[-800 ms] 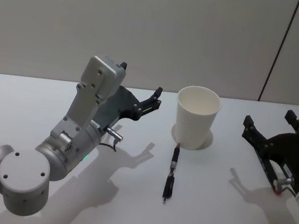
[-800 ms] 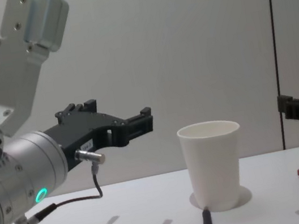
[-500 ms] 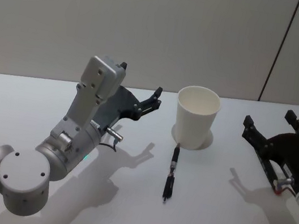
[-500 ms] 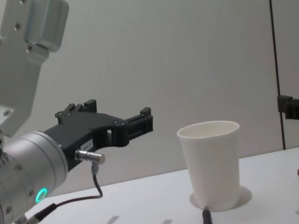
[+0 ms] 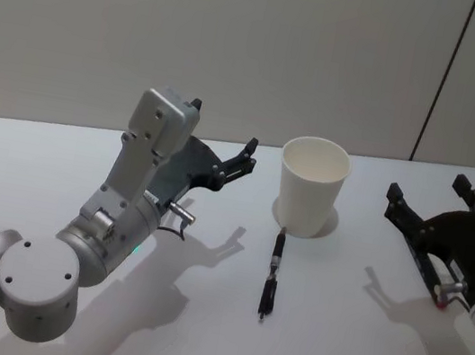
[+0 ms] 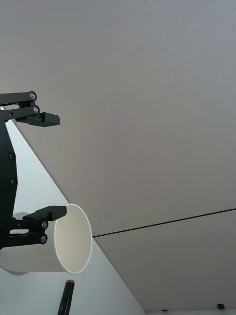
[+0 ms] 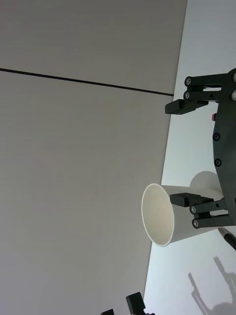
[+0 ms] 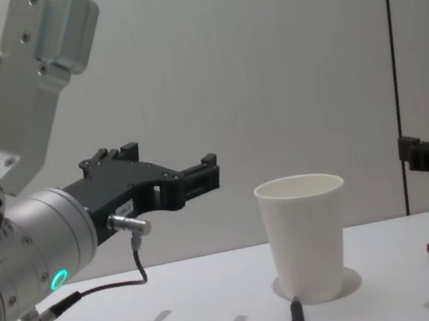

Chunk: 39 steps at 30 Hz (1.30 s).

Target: Place the pen into the pen holder.

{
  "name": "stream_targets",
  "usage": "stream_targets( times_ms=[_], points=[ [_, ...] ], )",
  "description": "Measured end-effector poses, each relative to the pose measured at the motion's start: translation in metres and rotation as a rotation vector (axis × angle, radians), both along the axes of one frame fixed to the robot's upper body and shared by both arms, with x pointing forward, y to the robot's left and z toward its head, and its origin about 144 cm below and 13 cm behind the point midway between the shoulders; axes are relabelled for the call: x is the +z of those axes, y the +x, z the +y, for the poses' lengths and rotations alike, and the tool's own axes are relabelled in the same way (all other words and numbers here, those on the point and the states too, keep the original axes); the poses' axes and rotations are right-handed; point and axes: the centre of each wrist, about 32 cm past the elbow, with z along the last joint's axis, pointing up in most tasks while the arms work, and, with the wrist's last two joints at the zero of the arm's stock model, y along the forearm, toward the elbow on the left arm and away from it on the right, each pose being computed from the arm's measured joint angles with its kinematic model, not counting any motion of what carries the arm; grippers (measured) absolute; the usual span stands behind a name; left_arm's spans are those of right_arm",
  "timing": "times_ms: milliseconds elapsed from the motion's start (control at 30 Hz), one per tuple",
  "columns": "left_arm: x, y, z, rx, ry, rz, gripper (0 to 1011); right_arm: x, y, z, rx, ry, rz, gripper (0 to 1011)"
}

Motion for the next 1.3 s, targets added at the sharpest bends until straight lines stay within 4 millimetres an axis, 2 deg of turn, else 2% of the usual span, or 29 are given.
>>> stream_targets(
  times_ms=[1300],
  points=[
    [0.0, 0.0, 0.0, 0.0, 0.0, 0.0, 1001, 0.0, 0.0, 0.0, 0.0, 0.0, 0.0, 1002]
  ],
)
